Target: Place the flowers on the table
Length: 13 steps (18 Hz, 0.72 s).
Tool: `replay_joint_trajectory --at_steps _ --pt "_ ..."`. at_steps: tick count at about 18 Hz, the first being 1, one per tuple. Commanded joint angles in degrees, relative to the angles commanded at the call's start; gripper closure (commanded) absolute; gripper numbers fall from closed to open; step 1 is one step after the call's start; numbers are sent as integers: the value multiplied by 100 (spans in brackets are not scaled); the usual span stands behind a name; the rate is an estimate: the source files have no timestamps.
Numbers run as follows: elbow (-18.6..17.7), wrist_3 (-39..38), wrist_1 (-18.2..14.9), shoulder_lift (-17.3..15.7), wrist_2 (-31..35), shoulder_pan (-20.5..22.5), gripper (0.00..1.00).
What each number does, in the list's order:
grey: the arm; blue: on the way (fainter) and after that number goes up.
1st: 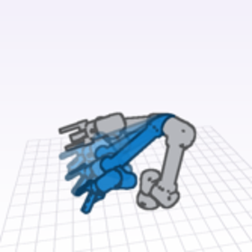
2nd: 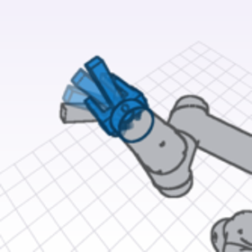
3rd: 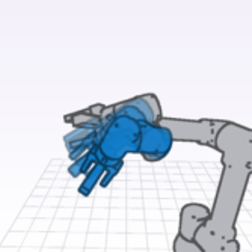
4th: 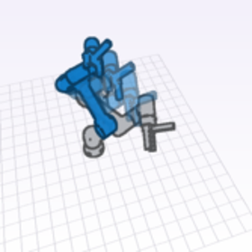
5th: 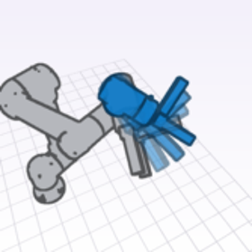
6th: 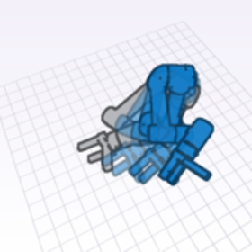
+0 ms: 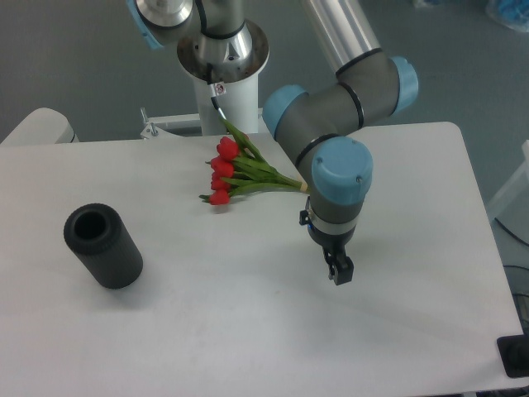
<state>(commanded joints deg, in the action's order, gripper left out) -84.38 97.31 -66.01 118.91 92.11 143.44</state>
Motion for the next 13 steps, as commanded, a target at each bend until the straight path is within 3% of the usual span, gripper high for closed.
replay_joint_trajectory --at_steps 13 --pt "185 -696 79 352 -132 -88 0"
